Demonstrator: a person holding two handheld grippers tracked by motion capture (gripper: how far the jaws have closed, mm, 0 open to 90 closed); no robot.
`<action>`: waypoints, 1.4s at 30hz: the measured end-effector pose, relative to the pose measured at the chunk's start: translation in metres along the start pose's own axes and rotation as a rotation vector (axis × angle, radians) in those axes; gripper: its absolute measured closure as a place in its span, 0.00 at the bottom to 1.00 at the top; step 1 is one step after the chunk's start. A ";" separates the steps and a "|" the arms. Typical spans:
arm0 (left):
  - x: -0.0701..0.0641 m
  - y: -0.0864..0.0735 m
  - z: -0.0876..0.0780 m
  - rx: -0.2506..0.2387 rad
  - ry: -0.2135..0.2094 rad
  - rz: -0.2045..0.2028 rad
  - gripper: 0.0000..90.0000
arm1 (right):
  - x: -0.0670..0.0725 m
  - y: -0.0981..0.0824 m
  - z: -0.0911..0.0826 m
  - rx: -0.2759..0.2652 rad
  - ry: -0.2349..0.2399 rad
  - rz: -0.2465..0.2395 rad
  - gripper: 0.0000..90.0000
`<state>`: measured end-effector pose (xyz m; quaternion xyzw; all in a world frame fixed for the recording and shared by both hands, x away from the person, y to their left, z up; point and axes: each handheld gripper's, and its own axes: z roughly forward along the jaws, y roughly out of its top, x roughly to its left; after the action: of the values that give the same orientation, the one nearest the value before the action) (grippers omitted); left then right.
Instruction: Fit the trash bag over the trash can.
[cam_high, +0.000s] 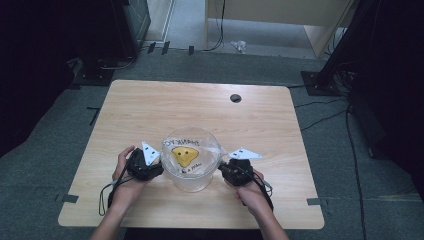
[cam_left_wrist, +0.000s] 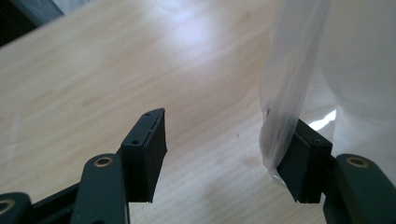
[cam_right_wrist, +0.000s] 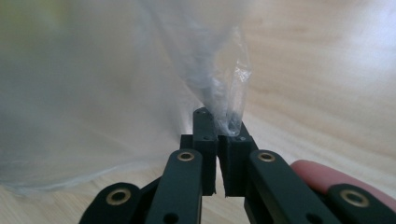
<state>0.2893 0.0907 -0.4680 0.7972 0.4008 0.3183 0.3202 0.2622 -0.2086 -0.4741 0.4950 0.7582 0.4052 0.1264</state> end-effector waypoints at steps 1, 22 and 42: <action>0.001 0.002 -0.002 -0.015 0.006 -0.004 0.42 | -0.001 -0.003 0.003 0.014 0.000 0.003 0.97; 0.004 -0.010 0.026 0.087 -0.077 -0.015 0.44 | -0.004 0.003 -0.038 -0.085 0.078 -0.059 0.67; 0.016 -0.011 0.006 -0.025 -0.123 -0.113 0.44 | -0.006 0.024 -0.085 -0.199 0.114 -0.155 0.26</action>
<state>0.2965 0.1075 -0.4757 0.7872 0.4209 0.2550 0.3716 0.2297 -0.2513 -0.4031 0.3961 0.7560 0.4951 0.1626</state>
